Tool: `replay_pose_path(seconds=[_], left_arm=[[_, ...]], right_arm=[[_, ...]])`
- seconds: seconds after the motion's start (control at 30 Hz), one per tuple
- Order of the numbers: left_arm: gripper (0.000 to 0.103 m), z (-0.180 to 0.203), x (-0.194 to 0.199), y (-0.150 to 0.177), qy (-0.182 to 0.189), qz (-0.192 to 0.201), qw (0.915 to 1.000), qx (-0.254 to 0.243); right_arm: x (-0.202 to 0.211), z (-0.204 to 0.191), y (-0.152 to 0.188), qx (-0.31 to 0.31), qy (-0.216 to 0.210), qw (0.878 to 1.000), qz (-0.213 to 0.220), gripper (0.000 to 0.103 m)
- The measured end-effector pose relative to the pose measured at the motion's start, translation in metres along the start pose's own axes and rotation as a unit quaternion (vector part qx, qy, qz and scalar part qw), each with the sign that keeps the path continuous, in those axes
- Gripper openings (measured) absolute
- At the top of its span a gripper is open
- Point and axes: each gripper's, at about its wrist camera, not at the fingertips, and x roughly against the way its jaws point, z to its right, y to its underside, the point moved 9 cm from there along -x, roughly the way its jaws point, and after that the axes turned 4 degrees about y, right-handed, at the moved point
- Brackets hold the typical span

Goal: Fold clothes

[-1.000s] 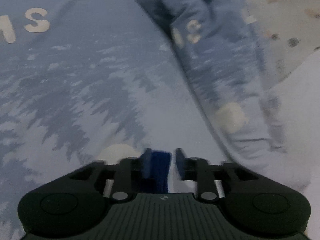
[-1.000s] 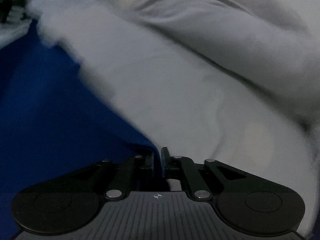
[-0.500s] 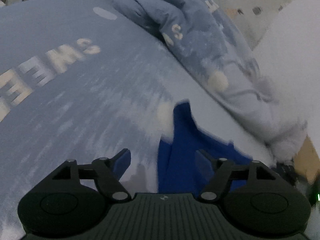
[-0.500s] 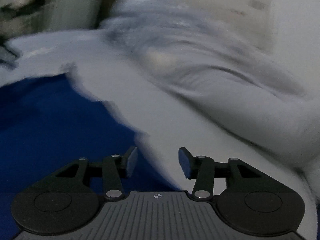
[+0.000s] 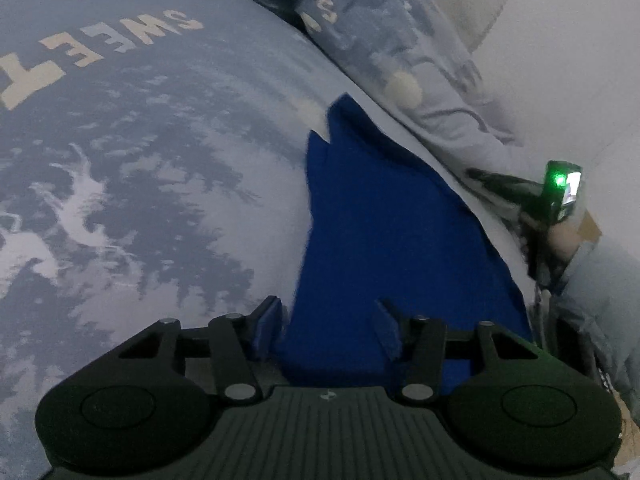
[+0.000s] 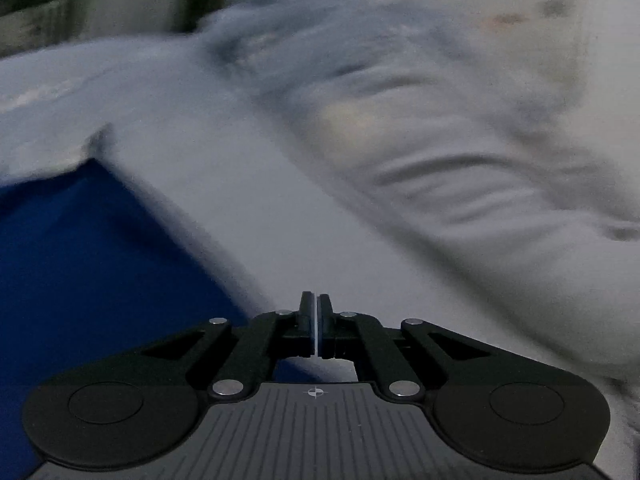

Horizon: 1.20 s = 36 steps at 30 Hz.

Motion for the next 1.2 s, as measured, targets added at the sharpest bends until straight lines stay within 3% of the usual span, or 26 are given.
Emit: replay_pose_path(seconds=[0.1,0.17,0.23,0.33,0.47,0.57,0.63,0.73,0.8,0.9,0.97,1.1,1.2], left_arm=[[0.062,-0.008,0.009,-0.003,-0.005,0.007,0.9998,0.019],[0.067,-0.016,0.007,-0.004,-0.008,0.008,0.9993,0.035],[0.075,-0.020,0.010,-0.002,0.014,0.005,0.9971,0.074],[0.081,-0.024,0.017,0.006,0.055,-0.006,0.9885,0.141],[0.081,-0.025,0.010,0.016,0.089,-0.027,0.9792,0.180],[0.081,-0.023,-0.014,0.013,0.107,-0.040,0.9761,0.185],[0.081,-0.021,-0.027,0.008,0.114,-0.047,0.9754,0.183],[0.076,-0.016,-0.040,0.006,0.114,-0.056,0.9754,0.180],[0.050,-0.020,-0.041,0.010,0.106,-0.062,0.9738,0.192],[0.038,-0.026,-0.042,0.015,0.098,-0.064,0.9718,0.204],[0.024,-0.030,-0.041,0.018,0.095,-0.063,0.9708,0.211],[0.021,-0.030,-0.042,0.018,0.096,-0.058,0.9689,0.221],[0.020,-0.032,-0.043,0.019,0.102,-0.054,0.9669,0.227]], right_arm=[[0.021,0.018,-0.007,-0.041,0.017,0.999,0.016,0.010],[0.045,0.018,-0.001,-0.044,0.001,0.999,0.026,0.011],[0.072,0.018,0.011,-0.045,-0.017,0.998,0.027,0.014],[0.132,0.025,0.039,-0.079,-0.040,0.996,0.023,0.034],[0.211,0.043,0.089,-0.171,-0.069,0.983,0.006,0.039],[0.261,0.052,0.138,-0.280,-0.097,0.955,-0.010,0.052],[0.289,0.053,0.172,-0.367,-0.127,0.921,-0.010,0.056],[0.316,0.048,0.222,-0.450,-0.118,0.885,-0.027,0.063],[0.320,0.046,0.251,-0.502,-0.103,0.858,-0.040,0.065],[0.317,0.041,0.288,-0.565,-0.085,0.818,-0.058,0.066],[0.314,0.040,0.306,-0.588,-0.066,0.803,-0.072,0.066],[0.310,0.030,0.331,-0.618,-0.048,0.780,-0.091,0.066],[0.311,0.017,0.343,-0.653,-0.077,0.748,-0.087,0.068]])
